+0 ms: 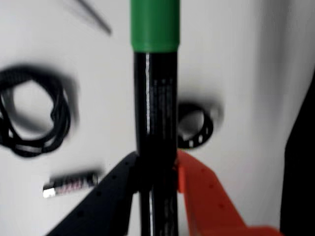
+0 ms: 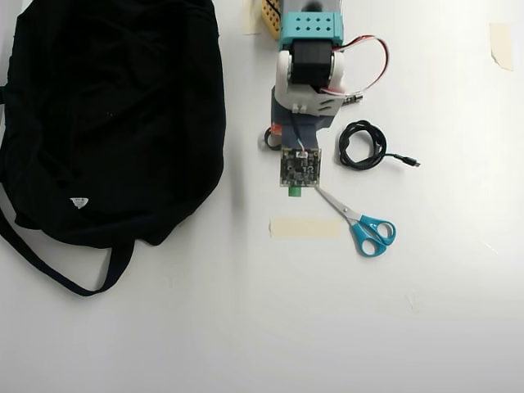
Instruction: Put the green marker into the black bag
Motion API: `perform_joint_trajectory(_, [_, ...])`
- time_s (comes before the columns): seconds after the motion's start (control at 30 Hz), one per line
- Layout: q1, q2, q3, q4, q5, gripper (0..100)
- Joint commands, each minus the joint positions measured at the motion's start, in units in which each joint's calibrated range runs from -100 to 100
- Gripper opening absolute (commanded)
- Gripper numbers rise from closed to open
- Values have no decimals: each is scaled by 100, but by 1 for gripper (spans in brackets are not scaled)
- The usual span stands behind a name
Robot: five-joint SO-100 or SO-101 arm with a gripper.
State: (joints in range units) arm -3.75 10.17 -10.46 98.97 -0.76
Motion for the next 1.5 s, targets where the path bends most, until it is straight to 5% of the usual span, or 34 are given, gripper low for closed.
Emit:
perform_joint_trajectory(0.0, [-14, -984, 695, 69, -103, 2])
perform_joint_trajectory(0.47, [651, -2104, 1567, 60, -412, 2])
perform_joint_trajectory(1.07, [3337, -2096, 1225, -9, -548, 2])
perform_joint_trajectory(1.47, [5259, -1980, 1225, -1068, -643, 2])
